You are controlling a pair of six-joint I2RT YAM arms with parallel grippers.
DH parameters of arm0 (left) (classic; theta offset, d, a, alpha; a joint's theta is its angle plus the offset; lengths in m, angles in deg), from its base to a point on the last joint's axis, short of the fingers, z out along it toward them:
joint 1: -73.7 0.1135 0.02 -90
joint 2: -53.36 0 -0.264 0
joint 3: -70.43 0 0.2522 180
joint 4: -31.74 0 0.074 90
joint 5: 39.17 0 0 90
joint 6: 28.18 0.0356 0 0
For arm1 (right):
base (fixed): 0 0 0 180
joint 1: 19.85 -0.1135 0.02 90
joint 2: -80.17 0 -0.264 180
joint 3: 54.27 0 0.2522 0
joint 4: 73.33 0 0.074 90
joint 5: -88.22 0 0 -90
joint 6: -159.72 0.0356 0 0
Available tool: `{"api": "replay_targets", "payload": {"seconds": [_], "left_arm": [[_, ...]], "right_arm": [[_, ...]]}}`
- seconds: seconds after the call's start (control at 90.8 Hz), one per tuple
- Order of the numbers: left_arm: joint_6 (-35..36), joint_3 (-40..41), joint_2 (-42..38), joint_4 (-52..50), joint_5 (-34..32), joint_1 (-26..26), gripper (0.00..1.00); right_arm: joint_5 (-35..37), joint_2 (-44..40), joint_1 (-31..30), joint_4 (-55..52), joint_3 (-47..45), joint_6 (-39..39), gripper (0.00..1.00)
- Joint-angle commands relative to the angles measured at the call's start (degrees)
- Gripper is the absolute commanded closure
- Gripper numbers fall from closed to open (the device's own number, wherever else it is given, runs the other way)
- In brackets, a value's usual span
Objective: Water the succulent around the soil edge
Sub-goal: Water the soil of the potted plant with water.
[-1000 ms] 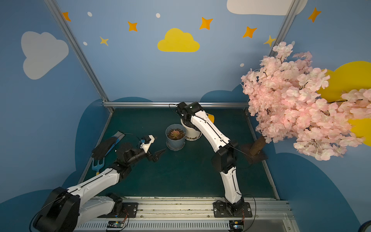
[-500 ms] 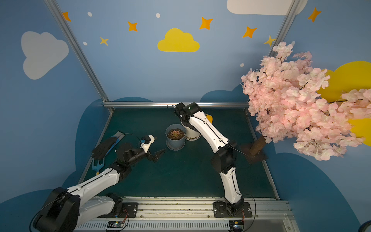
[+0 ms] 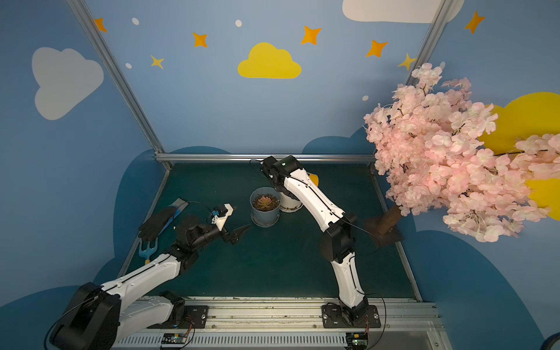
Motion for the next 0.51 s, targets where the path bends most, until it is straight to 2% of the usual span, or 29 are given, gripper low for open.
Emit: {"api": "replay_targets", "payload": {"seconds": [0.0, 0.496], "left_arm": [[-0.78, 0.5, -0.83, 1.55, 0.78, 0.27, 0.0], [-1.07, 0.48, -0.46, 1.8, 1.07, 0.29, 0.0]], "right_arm": [[0.33, -1.21, -0.65, 0.4, -0.8, 0.41, 1.0], [0.71, -2.45, -1.9, 0.07, -2.82, 0.47, 1.0]]}}
